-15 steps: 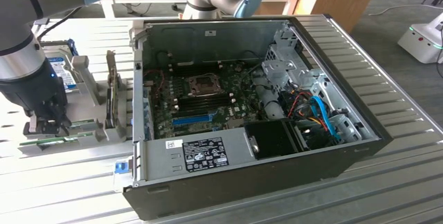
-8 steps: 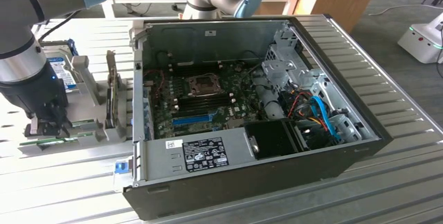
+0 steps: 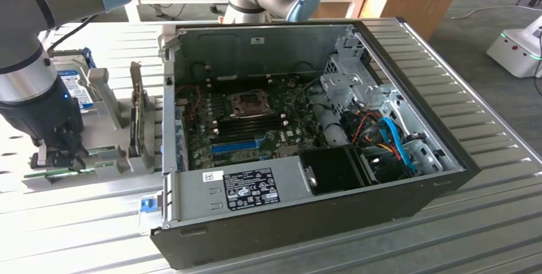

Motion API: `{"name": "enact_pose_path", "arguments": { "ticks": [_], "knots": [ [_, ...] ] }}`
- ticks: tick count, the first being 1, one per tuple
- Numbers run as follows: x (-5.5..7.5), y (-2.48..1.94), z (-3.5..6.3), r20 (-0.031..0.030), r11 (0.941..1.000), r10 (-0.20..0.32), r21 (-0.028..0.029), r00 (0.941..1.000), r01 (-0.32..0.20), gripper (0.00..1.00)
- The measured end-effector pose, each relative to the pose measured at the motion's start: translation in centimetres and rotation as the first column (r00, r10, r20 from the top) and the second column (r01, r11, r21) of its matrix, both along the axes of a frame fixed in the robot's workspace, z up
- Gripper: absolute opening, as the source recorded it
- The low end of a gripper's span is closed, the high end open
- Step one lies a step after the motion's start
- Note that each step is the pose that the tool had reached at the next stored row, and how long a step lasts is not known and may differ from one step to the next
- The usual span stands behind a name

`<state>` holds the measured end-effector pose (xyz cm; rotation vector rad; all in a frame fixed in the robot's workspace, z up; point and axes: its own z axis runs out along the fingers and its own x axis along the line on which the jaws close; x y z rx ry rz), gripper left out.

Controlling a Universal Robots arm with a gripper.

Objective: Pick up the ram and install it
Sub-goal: 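Pick up the ram and move it above insertion slot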

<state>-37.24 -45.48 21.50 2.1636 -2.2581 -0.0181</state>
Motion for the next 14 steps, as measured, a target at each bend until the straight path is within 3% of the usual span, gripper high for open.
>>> {"name": "enact_pose_path", "arguments": {
  "ticks": [7,14],
  "knots": [
    [-0.01,-0.16,-0.04,0.0,1.0,0.0,0.0001,1.0,0.0,0.3],
    [-0.01,-0.17,-0.74,-0.0001,1.0,0.0,0.0,1.0,0.0,0.3]
  ]
}}
